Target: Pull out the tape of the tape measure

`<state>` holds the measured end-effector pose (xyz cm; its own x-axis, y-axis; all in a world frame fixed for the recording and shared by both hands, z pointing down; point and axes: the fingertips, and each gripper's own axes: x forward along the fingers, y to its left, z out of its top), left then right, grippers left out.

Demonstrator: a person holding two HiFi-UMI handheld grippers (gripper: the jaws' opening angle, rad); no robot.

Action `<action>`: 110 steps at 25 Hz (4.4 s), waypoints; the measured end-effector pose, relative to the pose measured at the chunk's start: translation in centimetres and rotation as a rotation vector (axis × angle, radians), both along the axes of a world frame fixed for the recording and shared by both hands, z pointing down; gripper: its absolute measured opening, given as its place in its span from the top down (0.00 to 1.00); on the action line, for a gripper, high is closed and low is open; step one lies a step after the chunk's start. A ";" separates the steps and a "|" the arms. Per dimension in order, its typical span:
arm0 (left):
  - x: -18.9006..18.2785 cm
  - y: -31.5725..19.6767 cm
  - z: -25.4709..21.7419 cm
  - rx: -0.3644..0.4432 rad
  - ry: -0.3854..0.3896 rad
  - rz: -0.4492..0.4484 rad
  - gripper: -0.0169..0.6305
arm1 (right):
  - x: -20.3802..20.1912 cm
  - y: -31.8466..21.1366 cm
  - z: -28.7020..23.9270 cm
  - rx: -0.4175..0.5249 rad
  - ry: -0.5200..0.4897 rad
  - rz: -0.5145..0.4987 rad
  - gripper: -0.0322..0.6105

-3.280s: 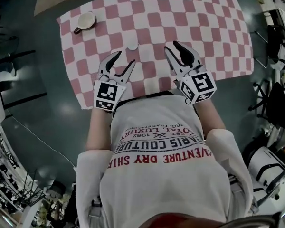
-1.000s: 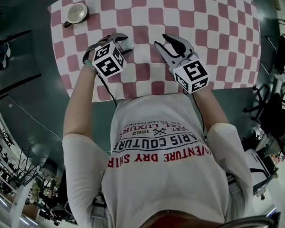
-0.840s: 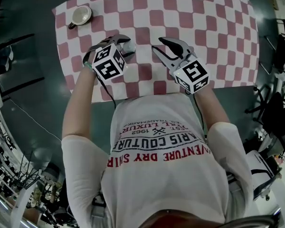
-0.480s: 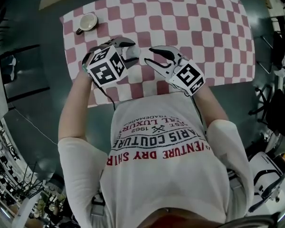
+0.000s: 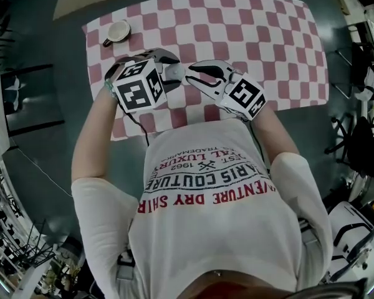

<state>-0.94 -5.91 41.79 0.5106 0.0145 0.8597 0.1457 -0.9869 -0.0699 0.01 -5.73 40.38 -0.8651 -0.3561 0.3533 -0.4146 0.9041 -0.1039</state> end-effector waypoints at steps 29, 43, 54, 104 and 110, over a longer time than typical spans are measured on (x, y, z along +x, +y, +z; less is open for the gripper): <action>-1.6 -1.3 2.3 0.033 -0.015 -0.075 0.62 | 2.0 -1.1 2.5 -0.018 0.101 0.056 0.90; -1.8 -3.5 5.2 0.040 -0.003 -0.280 0.62 | 7.8 -4.0 7.4 -0.260 0.312 0.312 0.90; -0.9 -4.5 5.0 0.135 0.053 -0.340 0.62 | 9.3 -5.4 6.4 -0.239 0.239 0.421 0.90; -5.9 -8.2 5.7 0.180 0.085 -0.621 0.62 | 22.4 -8.8 6.3 -0.247 0.247 0.896 0.90; -5.9 -7.7 6.2 0.193 0.065 -0.595 0.62 | 22.6 -8.5 6.6 -0.234 0.270 0.879 0.90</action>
